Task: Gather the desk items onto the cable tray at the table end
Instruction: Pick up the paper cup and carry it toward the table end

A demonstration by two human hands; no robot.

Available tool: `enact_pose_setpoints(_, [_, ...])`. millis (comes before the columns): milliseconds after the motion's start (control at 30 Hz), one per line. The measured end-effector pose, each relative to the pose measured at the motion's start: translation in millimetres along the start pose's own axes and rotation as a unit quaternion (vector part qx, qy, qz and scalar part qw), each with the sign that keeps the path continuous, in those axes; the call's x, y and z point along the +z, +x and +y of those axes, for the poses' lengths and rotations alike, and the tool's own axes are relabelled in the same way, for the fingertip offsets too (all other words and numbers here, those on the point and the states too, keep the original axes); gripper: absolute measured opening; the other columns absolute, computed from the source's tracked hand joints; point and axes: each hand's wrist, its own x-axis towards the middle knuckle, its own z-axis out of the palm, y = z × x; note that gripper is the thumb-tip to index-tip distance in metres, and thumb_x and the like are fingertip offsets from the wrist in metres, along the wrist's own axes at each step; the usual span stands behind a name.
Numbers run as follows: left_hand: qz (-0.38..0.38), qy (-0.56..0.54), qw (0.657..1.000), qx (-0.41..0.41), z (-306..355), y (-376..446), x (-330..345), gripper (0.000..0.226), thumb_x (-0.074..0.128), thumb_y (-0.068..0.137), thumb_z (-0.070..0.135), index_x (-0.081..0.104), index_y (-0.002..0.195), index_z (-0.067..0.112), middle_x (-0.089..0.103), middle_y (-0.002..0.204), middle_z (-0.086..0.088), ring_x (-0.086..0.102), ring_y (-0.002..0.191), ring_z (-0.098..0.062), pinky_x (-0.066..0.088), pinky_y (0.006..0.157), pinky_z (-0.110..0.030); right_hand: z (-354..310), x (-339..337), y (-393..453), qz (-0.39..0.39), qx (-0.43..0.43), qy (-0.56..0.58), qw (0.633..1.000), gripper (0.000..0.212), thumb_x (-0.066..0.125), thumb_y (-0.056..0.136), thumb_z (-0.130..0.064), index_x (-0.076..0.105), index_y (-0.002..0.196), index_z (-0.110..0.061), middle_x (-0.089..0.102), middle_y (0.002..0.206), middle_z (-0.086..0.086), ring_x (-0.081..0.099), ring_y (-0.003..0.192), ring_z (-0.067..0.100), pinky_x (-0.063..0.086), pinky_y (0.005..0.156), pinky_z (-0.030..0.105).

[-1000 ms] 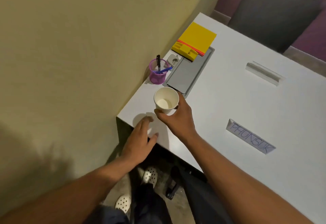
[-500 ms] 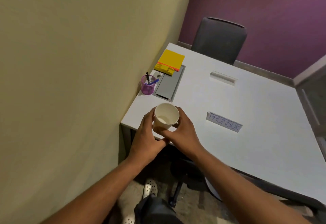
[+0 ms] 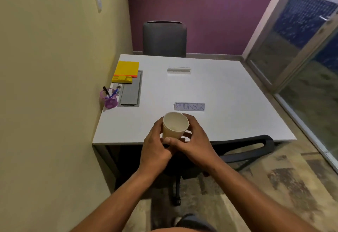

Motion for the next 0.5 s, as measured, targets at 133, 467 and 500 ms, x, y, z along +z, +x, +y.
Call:
enact_pose_setpoints(133, [-0.045,-0.009,0.999,0.018,23,1,36,0.082,0.083,0.075,0.024,0.041,0.135,0.062,0.060,0.130,0.031,0.062,0.118,0.005,0.052,0.086,-0.006,11,-43,-14,0.053,0.018,0.011,0.998,0.075,0.089,0.069,-0.062,0.048,0.132,-0.053,0.060,0.130,-0.031,0.061,0.120,-0.007,0.058,0.098,0.026])
enact_pose_setpoints(467, [-0.128,-0.023,0.990,0.056,99,21,172,0.070,0.075,0.069,0.043,0.045,0.127,0.066,0.064,0.127,0.033,0.064,0.115,0.008,0.053,0.086,-0.008,57,-189,-33,0.128,0.041,0.019,0.991,0.075,0.087,0.067,-0.064,0.049,0.131,-0.053,0.062,0.126,-0.031,0.060,0.115,-0.012,0.053,0.083,0.007])
enact_pose_setpoints(500, [-0.134,-0.026,0.989,0.057,109,23,188,0.070,0.074,0.067,0.047,0.045,0.128,0.067,0.064,0.129,0.033,0.064,0.116,0.007,0.054,0.085,-0.009,63,-207,-34,0.131,0.045,0.018,0.990,0.077,0.086,0.066,-0.065,0.048,0.132,-0.052,0.061,0.126,-0.030,0.059,0.114,-0.013,0.052,0.081,0.006])
